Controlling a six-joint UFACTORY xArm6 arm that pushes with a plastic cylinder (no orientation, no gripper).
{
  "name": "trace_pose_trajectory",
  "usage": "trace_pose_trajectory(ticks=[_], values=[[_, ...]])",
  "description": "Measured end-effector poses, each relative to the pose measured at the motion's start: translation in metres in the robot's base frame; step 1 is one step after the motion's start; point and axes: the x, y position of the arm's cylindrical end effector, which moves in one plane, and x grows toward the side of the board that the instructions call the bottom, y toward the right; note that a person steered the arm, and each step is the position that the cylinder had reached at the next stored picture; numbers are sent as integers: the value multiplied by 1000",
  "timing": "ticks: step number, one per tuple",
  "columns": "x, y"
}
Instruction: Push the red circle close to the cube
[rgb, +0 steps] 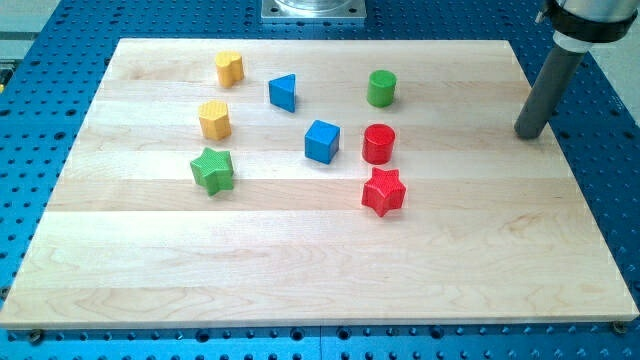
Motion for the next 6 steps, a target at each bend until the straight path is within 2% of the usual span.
trace_pose_trajectory(ticks=[3, 4, 5, 6], values=[[5, -23], [35, -89], [34, -154], [85, -216]])
